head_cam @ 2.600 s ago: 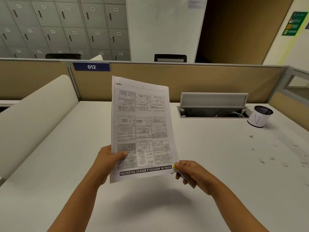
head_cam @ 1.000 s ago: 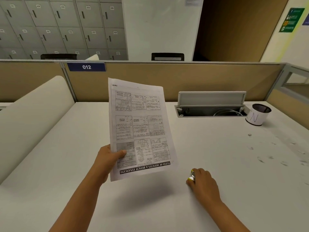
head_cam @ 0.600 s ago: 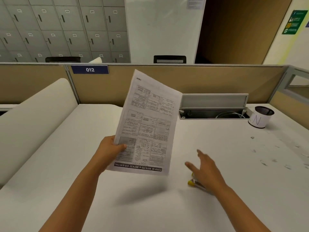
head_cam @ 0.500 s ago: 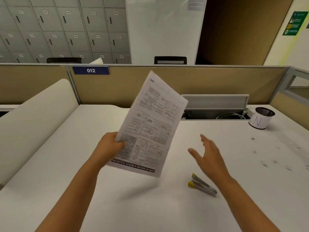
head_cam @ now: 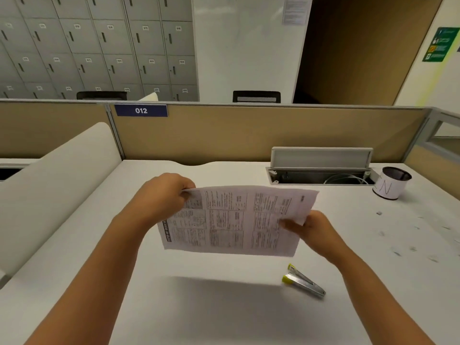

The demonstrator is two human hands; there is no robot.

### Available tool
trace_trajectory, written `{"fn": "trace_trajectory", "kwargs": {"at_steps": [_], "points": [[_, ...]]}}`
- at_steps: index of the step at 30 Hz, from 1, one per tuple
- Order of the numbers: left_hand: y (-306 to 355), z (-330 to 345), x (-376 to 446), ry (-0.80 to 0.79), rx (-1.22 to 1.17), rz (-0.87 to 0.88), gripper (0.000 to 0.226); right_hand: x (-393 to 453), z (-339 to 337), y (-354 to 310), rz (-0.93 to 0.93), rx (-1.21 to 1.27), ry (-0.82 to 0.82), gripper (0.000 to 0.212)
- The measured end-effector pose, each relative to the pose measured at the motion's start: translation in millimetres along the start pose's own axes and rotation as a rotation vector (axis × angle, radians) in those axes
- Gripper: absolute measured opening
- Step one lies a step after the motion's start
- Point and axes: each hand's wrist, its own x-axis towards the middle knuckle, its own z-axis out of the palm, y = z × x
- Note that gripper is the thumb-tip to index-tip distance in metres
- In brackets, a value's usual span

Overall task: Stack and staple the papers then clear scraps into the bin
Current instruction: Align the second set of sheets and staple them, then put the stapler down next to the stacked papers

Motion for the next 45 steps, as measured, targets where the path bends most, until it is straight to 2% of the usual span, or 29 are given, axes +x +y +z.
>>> {"fn": "trace_trajectory", "kwargs": {"at_steps": [2,4,6,7,9,11,14,17,18,20,21,23,26,31,37,39,41,43,45], "points": [[2.3,2.1,0.9,0.079,0.040,0.015,0.025,-2.8,5.6,7.1,0.028,0.081,0.027,0.019],[1.3,7.8,3.4,0.300,0.092,0.061,0.022,-4.0,11.4,14.4,0.087,0.174,0.065,0.015],[1.5,14.6,3.7,0.481,0.105,0.082,0.047,-4.1,17.1,24.4,0.168,0.273,0.108,0.008],[1.8,18.7,3.6,0.504,0.080,0.076,0.059,-4.8,19.5,28.6,0.210,0.338,0.136,0.007],[2.7,34.0,3.6,0.465,-0.027,0.023,0.071,-7.3,25.2,35.7,0.287,0.486,0.176,0.015],[1.3,57.7,3.7,0.426,-0.260,-0.087,0.079,-12.2,32.4,39.0,0.354,0.637,0.189,0.013],[4.3,88.6,-2.8,0.348,-0.863,-0.325,0.085,-17.5,45.7,45.0,0.444,0.777,0.196,0.014],[9.6,116.6,-5.2,0.161,-1.328,-0.606,0.086,-19.6,58.9,50.2,0.527,0.820,0.203,0.017],[10.9,125.3,-5.4,0.074,-1.419,-0.650,0.082,-20.1,62.6,50.9,0.538,0.853,0.212,0.016],[16.9,135.5,-7.5,-0.072,-1.526,-0.616,0.056,-20.6,70.4,50.2,0.538,0.948,0.222,0.013],[19.9,138.3,-8.8,-0.091,-1.510,-0.579,0.042,-22.1,73.4,47.8,0.543,0.988,0.224,0.012],[24.7,140.6,-10.0,-0.053,-1.459,-0.553,0.032,-25.3,78.9,43.3,0.565,1.048,0.224,0.012],[23.2,139.5,-8.6,-0.002,-1.425,-0.558,0.032,-29.6,83.8,42.2,0.604,1.060,0.157,0.014],[10.0,140.6,-1.6,-0.022,-1.329,-0.568,0.036,-37.8,86.3,45.9,0.700,0.877,-0.008,0.015],[2.8,151.5,12.1,-0.027,-1.308,-0.542,0.028,-28.0,91.8,51.1,0.713,0.885,0.030,0.024],[-1.8,161.0,15.6,0.047,-1.264,-0.584,0.042,-18.1,92.5,51.9,0.726,0.909,0.042,0.029],[-16.3,181.5,13.8,0.099,-0.947,-0.575,0.048,-5.5,93.1,52.2,0.741,0.938,0.052,0.034],[-34.4,209.3,3.6,-0.021,-0.439,-0.476,0.058,10.5,94.1,53.2,0.752,0.966,0.073,0.039],[-47.3,232.8,-6.0,-0.118,-0.128,-0.345,0.080,29.9,95.7,54.3,0.764,0.982,0.100,0.042]]}}
